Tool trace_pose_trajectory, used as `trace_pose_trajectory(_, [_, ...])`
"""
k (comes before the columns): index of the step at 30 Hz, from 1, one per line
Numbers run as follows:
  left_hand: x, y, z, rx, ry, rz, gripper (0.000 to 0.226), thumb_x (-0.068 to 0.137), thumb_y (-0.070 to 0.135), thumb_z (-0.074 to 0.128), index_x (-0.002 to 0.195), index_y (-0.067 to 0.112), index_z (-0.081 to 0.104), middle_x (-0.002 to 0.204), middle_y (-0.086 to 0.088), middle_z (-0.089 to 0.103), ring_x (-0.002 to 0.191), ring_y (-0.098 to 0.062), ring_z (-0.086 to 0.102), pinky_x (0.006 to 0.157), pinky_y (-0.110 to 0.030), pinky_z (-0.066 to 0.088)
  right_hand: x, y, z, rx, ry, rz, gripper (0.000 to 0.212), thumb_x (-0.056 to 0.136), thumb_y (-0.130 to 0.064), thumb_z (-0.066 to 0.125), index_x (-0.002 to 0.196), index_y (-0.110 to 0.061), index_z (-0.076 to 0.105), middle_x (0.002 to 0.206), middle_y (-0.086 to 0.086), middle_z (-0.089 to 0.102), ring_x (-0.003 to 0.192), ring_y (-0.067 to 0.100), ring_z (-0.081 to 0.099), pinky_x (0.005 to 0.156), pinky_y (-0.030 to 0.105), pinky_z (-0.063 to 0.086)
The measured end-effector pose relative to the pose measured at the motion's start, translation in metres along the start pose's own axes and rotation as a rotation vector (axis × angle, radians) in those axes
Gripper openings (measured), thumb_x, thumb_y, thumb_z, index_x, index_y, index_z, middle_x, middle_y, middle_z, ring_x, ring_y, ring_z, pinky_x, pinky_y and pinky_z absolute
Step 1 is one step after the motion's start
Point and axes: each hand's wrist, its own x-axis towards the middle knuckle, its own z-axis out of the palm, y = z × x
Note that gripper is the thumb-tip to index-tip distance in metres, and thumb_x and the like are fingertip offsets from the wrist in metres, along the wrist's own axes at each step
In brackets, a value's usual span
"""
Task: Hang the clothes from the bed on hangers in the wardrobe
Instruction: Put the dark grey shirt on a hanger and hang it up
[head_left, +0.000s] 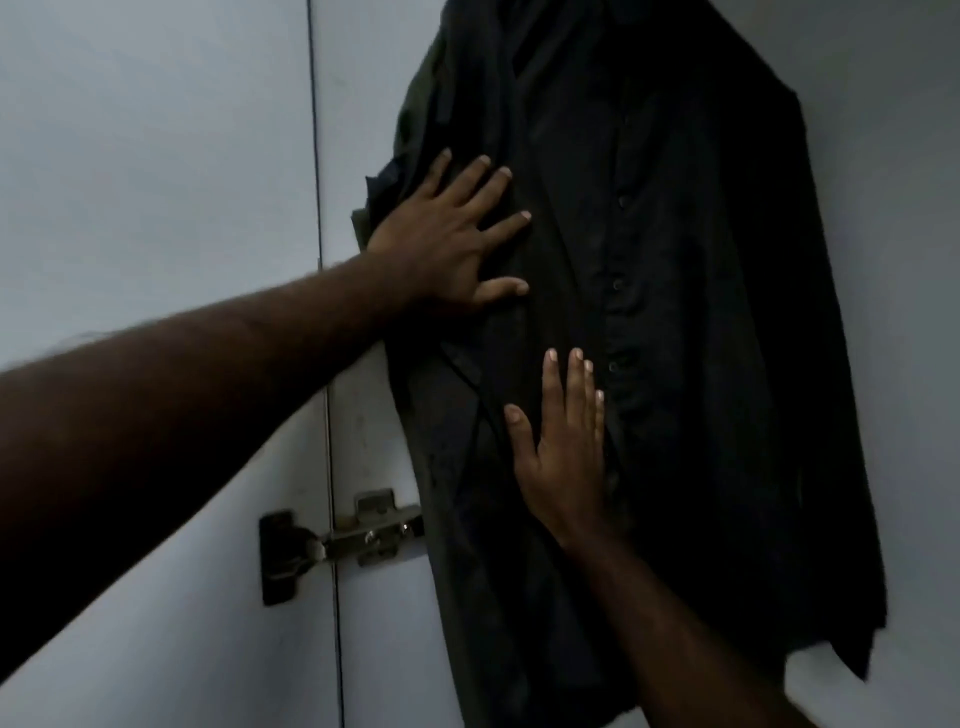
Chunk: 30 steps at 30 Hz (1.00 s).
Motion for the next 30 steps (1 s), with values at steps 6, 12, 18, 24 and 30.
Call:
trace_pose_trajectory(6, [-0.002,0.006,-0.001,-0.025,0.002,0.026,0.096,0.08,0.083,0.002,0.154,0.024,0.021,0.16,-0.02,0.014,0.148,-0.038,0.01,0.117,-0.057,0.002,-0.076,0.052,-0.003,-0.081,-0.087,0.029,0.069,0.102,-0.055,0.017,0.156,-0.013,0.013,0.164,0.012,0.01,0.152,0.024,0.005,0.123,0.041,0.002])
trace_pose_trajectory(12, [-0.018,0.028,0.002,-0.023,-0.062,0.068,0.107,0.072,0.093,0.014,0.155,0.025,0.014,0.16,-0.02,0.008,0.148,-0.039,0.003,0.113,-0.065,-0.002,-0.134,0.077,-0.016,-0.123,-0.243,0.159,0.071,0.1,-0.059,0.019,0.157,-0.018,0.005,0.165,0.008,0.006,0.152,0.024,0.004,0.122,0.044,0.012])
trace_pose_trajectory(18, [-0.045,0.057,-0.008,0.012,-0.175,0.075,0.106,0.07,0.088,0.029,0.155,0.026,0.012,0.161,-0.02,0.002,0.148,-0.039,-0.001,0.11,-0.069,0.0,-0.133,0.079,-0.05,0.092,-0.356,0.229,0.07,0.096,-0.052,0.047,0.154,-0.022,0.026,0.163,0.008,0.016,0.149,0.025,0.015,0.12,0.039,0.02])
trace_pose_trajectory(24, [-0.042,0.073,-0.025,0.025,-0.267,-0.013,0.089,0.081,0.074,0.045,0.152,0.025,0.024,0.16,-0.018,0.01,0.148,-0.035,0.006,0.111,-0.069,0.005,-0.087,0.086,-0.108,0.143,-0.353,0.205,0.036,0.092,-0.035,0.065,0.12,-0.011,0.067,0.123,0.007,0.064,0.108,0.02,0.062,0.097,0.029,0.047])
trace_pose_trajectory(30, [0.016,0.098,-0.041,-0.115,0.02,0.032,0.076,0.087,0.062,0.05,0.148,0.02,0.036,0.156,-0.02,0.026,0.145,-0.034,0.023,0.113,-0.063,0.014,0.024,0.084,-0.171,0.167,-0.068,0.185,0.017,0.091,-0.029,0.066,0.098,-0.014,0.07,0.086,-0.002,0.069,0.073,0.008,0.064,0.071,0.028,0.053])
